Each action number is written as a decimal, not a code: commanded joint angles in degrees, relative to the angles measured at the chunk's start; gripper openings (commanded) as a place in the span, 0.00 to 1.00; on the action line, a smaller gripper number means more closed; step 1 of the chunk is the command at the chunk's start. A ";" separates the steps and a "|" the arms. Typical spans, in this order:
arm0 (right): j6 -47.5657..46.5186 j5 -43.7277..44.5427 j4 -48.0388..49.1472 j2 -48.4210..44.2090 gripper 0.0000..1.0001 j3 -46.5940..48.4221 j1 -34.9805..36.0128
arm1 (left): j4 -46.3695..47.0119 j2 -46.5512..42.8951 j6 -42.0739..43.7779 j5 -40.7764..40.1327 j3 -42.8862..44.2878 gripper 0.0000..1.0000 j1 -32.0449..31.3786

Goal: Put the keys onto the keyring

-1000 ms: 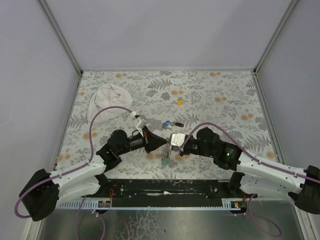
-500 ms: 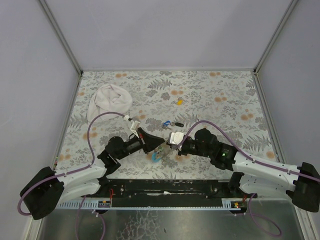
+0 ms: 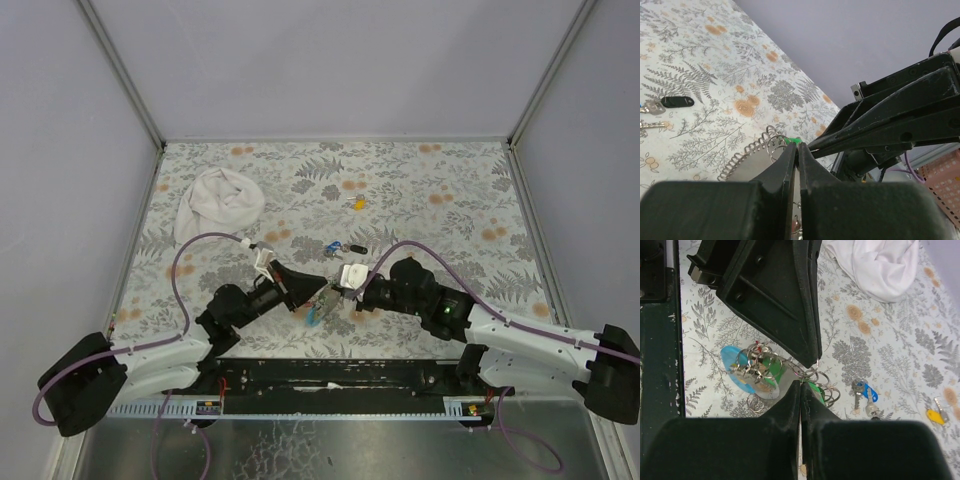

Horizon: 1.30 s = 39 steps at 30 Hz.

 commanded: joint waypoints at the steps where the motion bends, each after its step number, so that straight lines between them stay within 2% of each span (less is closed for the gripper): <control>1: -3.36 3.24 -7.33 -3.37 0.00 3.42 0.80 | 6.44 -3.01 2.02 -6.29 0.31 0.00 0.59; 3: -5.19 4.73 -9.53 -3.18 0.00 5.59 0.80 | 5.30 -3.56 2.79 -5.20 0.50 0.03 0.55; 6: -7.64 5.51 -11.51 -2.46 0.00 7.59 0.79 | -3.07 -4.81 6.11 -2.81 4.13 0.23 0.59; 7: -8.27 5.43 -12.04 -2.27 0.00 8.19 0.79 | -6.01 -5.39 7.38 -1.64 4.90 0.26 0.55; 13: -11.14 4.56 -15.22 -1.26 0.00 10.88 0.80 | -16.92 -8.17 13.79 4.30 9.09 0.39 1.35; 18: -11.84 4.23 -16.45 -0.69 0.00 11.85 0.79 | -23.33 -6.06 18.08 14.25 13.04 0.40 3.77; 25: -11.99 4.41 -16.82 -0.97 0.00 12.22 0.82 | -24.26 -1.98 17.99 23.33 15.45 0.35 5.30; 28: -12.03 4.36 -16.75 -0.81 0.00 12.28 0.83 | -25.25 0.05 16.64 24.98 16.88 0.32 5.32; 39: -11.85 3.50 -16.52 -1.86 0.00 12.36 0.83 | -29.38 2.81 14.53 25.23 20.04 0.31 5.42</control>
